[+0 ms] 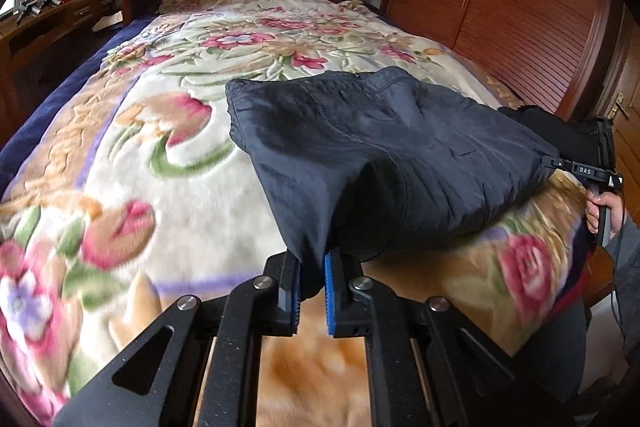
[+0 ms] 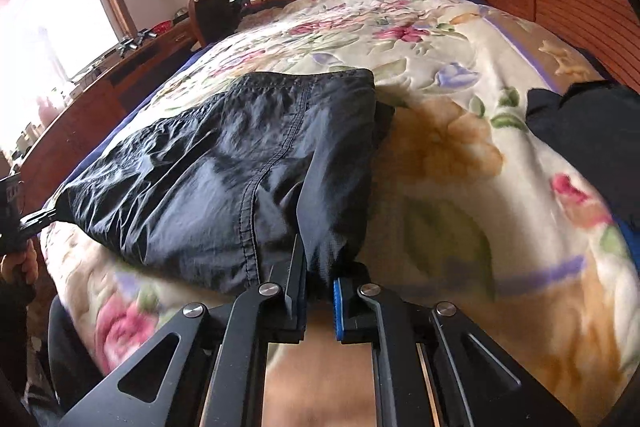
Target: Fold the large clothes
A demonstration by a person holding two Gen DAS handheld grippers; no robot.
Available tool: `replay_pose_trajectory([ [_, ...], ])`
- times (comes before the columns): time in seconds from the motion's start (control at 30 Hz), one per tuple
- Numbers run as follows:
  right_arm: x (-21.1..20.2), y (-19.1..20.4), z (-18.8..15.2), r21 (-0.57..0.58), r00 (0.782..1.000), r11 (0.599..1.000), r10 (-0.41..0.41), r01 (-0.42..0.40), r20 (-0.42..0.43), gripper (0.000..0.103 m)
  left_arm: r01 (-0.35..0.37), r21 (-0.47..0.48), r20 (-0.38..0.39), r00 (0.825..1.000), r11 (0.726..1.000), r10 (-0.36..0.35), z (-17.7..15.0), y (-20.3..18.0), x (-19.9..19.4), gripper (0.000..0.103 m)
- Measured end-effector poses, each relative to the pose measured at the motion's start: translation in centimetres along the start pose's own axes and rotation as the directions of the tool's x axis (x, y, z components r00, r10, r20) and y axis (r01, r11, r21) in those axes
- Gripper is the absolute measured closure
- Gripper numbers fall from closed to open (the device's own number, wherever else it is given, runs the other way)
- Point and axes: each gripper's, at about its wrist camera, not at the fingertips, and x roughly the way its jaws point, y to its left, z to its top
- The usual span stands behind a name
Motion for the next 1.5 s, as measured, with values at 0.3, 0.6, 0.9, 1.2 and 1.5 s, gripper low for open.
replay_pose_trajectory([
  [0.3, -5.5, -0.3, -4.7, 0.035, 1.0, 0.999, 0.03, -0.03, -0.001, 0.094, -0.001, -0.018, -0.007, 1.0, 1.0, 0.001, -4.6, -2.1, -4.3, 0.094],
  [0.6, -5.2, 0.3, -3.1, -0.009, 0.998, 0.999, -0.053, 0.053, -0.045, 0.091, -0.061, -0.012, -0.042, 0.997, 0.998, 0.06, -4.4, -2.8, -3.8, 0.093],
  [0.9, -7.2, 3.5, -1.7, -0.058, 0.991, 0.99, -0.129, 0.127, -0.035, 0.086, -0.067, -0.004, -0.038, 0.997, 0.998, 0.067, -4.3, -2.5, -4.4, 0.074],
  [1.2, -9.1, 5.1, -2.0, -0.1, 0.986, 0.981, -0.167, 0.166, -0.001, 0.085, -0.1, 0.069, -0.012, 0.995, 0.993, 0.101, -3.4, -4.4, -5.2, 0.068],
  [1.5, -8.5, 5.8, -1.6, -0.13, 0.985, 0.976, -0.173, 0.175, 0.027, 0.084, -0.124, 0.108, 0.009, 0.992, 0.986, 0.124, -2.6, -5.1, -6.5, 0.058],
])
